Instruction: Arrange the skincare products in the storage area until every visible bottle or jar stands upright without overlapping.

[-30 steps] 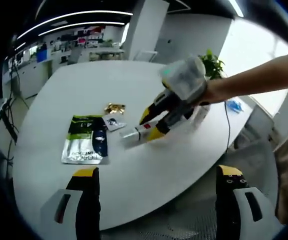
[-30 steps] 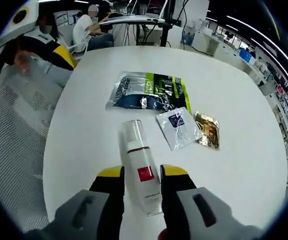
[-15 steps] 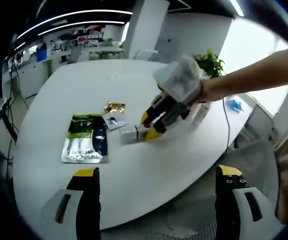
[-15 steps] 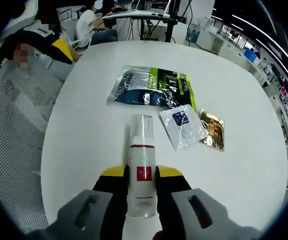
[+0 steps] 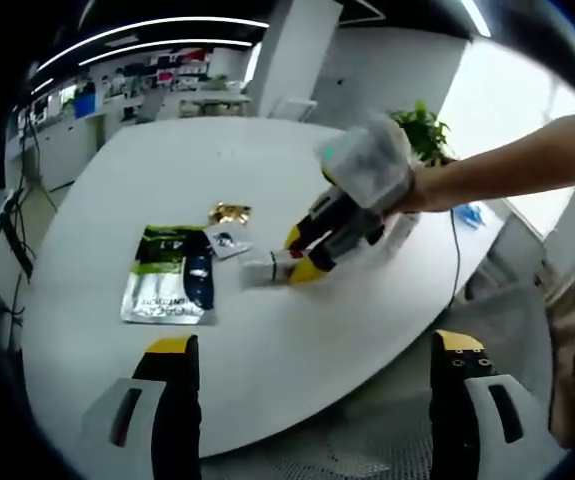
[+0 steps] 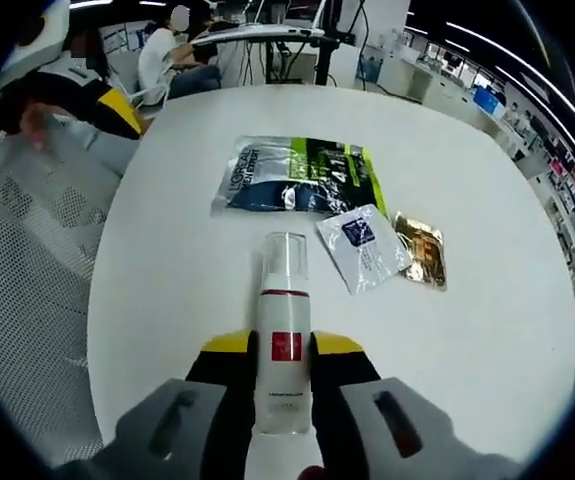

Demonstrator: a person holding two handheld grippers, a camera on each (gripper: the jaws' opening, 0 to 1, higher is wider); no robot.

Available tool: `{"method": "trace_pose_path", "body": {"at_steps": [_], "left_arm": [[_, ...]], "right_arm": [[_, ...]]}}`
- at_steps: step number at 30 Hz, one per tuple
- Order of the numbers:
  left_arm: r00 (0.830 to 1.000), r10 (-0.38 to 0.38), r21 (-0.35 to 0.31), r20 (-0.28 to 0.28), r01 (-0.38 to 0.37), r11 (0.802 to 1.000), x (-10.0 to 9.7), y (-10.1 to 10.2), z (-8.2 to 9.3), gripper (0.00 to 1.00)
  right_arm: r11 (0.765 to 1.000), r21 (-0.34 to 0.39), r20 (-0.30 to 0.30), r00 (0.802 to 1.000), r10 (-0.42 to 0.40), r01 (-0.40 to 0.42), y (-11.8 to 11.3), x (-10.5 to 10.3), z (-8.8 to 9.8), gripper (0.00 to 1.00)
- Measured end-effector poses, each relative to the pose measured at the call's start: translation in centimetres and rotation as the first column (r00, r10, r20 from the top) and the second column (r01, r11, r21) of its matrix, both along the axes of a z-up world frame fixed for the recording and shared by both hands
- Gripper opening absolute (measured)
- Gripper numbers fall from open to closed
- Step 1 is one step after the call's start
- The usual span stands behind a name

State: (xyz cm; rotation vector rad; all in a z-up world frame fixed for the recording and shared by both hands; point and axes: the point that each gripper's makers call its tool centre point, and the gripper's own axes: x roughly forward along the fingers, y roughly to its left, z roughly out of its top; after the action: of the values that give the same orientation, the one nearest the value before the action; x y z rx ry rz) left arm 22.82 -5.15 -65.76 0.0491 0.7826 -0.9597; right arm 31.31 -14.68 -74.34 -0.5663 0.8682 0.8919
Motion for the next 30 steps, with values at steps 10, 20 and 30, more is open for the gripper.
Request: {"method": "trace_pose_path", "body": {"at_steps": [10, 20, 30], "left_arm": [[0.999, 0.04, -0.039, -0.016, -0.04, 0.998, 0.4, 0.2, 0.5, 0.93], [0.998, 0.054, -0.05, -0.022, -0.055, 0.997, 0.6, 0.3, 0.6, 0.93], [0.998, 0.06, -0.065, -0.034, -0.062, 0.996, 0.8, 0.3, 0.8, 0.92]], "right_arm": [[0.979, 0.149, 0.052, 0.988, -0.145, 0.136, 0.0, -0.6, 3.1, 0.2], [0.956, 0.197, 0.071, 0.97, -0.233, 0.216, -1.2, -1.9, 4.3, 0.2], [0.922, 0.251, 0.097, 0.94, -0.328, 0.296, -2.7, -2.8, 6.0, 0.19]]}}
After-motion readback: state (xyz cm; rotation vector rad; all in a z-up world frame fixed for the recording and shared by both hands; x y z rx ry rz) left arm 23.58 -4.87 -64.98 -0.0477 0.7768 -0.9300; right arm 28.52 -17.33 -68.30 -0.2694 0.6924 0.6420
